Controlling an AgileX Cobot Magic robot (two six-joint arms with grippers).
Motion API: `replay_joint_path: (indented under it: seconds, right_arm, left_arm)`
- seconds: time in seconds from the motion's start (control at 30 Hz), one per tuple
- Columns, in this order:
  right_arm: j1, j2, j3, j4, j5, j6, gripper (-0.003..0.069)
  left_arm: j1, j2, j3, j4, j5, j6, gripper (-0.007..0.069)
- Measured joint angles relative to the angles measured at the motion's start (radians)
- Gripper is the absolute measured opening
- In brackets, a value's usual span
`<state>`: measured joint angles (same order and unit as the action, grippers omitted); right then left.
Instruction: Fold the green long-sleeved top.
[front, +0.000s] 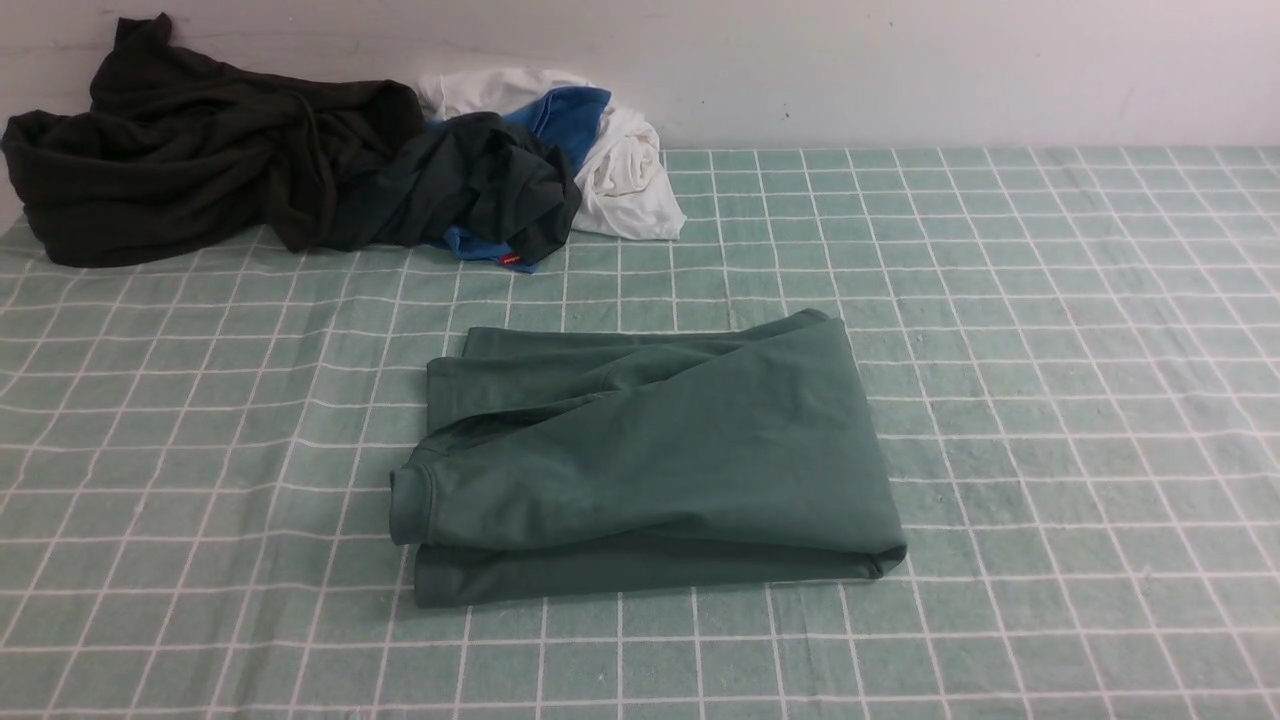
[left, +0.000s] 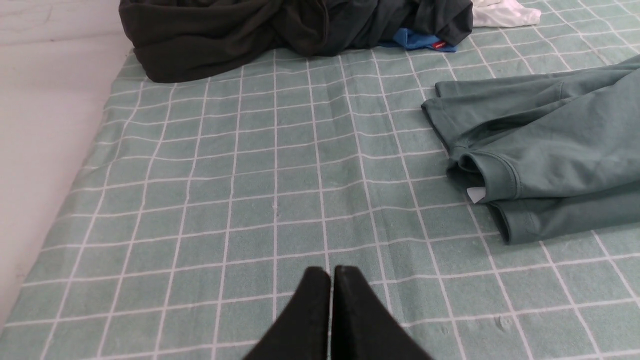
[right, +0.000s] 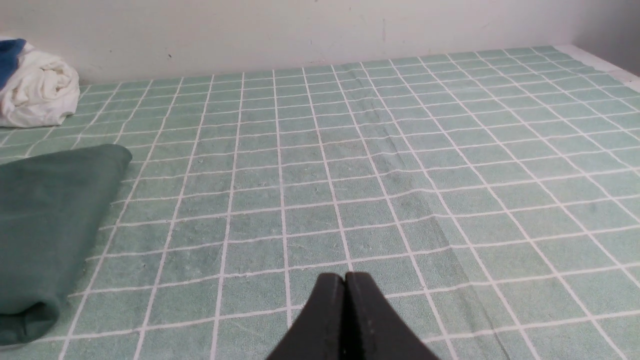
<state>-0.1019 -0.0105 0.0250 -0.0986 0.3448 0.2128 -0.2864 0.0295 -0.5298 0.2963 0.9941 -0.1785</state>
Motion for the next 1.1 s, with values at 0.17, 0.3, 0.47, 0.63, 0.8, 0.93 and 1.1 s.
replay_joint_path:
  seconds: [0.17, 0.3, 0.47, 0.63, 0.8, 0.93, 1.1]
  right_arm:
    - [0.000, 0.000, 0.000, 0.000, 0.000, 0.000, -0.0014]
    - [0.000, 0.000, 0.000, 0.000, 0.000, 0.000, -0.0014]
    - [0.000, 0.000, 0.000, 0.000, 0.001, 0.000, -0.0014]
    - [0.000, 0.000, 0.000, 0.000, 0.001, 0.000, -0.0014]
    - [0.000, 0.000, 0.000, 0.000, 0.001, 0.000, -0.0014]
    - [0.000, 0.000, 0.000, 0.000, 0.001, 0.000, -0.0014]
    - [0.000, 0.000, 0.000, 0.000, 0.001, 0.000, -0.0014]
  left_arm:
    - [0.000, 0.000, 0.000, 0.000, 0.000, 0.000, -0.0003]
    - [0.000, 0.000, 0.000, 0.000, 0.000, 0.000, -0.0003]
    - [0.000, 0.000, 0.000, 0.000, 0.000, 0.000, -0.0003]
    - [0.000, 0.000, 0.000, 0.000, 0.000, 0.000, -0.0003]
    - [0.000, 0.000, 0.016, -0.004, -0.008, 0.000, -0.0003]
    - [0.001, 0.000, 0.077, -0.067, -0.142, 0.001, -0.0003]
    - [0.060, 0.000, 0.261, -0.135, -0.569, 0.049, -0.0003]
